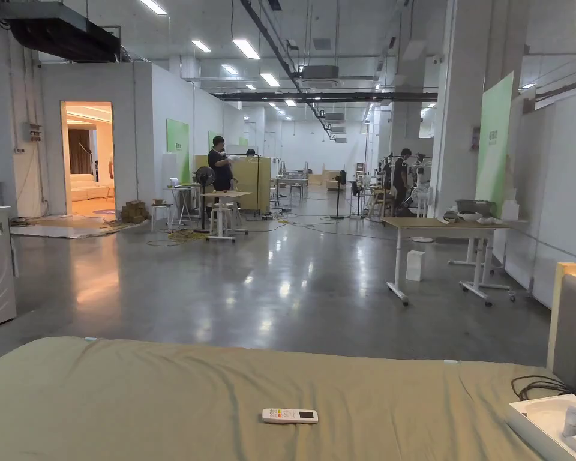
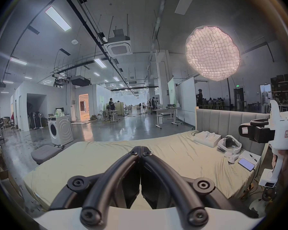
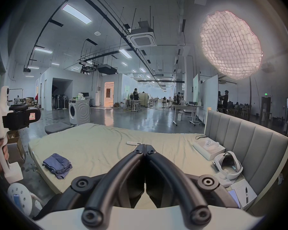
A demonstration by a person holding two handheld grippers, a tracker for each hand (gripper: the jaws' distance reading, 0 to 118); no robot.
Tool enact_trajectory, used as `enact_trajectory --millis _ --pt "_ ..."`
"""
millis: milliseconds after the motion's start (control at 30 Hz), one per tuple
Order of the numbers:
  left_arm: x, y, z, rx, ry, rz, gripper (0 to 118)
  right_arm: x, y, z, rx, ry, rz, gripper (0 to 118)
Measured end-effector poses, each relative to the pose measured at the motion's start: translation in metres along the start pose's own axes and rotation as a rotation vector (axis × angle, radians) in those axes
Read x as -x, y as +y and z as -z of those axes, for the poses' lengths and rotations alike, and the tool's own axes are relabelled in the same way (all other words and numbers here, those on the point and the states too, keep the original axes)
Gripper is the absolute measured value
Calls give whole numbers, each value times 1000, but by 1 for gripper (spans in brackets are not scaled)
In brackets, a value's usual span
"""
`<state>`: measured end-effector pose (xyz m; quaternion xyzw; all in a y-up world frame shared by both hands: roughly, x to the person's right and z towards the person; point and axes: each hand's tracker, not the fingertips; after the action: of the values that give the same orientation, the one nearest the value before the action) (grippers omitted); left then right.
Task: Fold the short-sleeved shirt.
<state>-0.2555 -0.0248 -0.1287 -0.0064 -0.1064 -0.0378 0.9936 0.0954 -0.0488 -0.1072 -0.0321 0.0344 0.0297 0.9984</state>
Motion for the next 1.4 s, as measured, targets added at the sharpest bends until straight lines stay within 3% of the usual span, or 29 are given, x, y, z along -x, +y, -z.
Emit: enact_trajectory --millis 100,133,233,267,300,333,367,400,1067,1400 --pt "-1 2 5 3 5 3 6 -1 -1 0 0 3 11 0" --pt "0 2 2 5 9 4 15 -1 -1 0 1 3 12 1" --pt "0 2 5 -6 25 4 82 1 0 0 -20 -17 -20 38" --pt "1 2 3 -6 22 0 89 1 1 0 -18 -15 -25 45" --pt "0 1 5 3 20 -9 89 1 1 0 -18 -13 -29 58" --pt "-1 0 7 4 22 -12 89 1 1 1 -19 -9 -29 77" --pt "-3 -1 8 4 24 -11 89 1 2 1 -18 -7 -24 105" --pt "-1 -1 5 -1 25 -12 89 1 2 1 -17 -4 -16 117" --pt "0 1 7 -1 44 -3 89 2 7 1 -55 -6 44 118" --pt "3 0 9 25 60 -41 89 4 4 3 -38 -50 15 118"
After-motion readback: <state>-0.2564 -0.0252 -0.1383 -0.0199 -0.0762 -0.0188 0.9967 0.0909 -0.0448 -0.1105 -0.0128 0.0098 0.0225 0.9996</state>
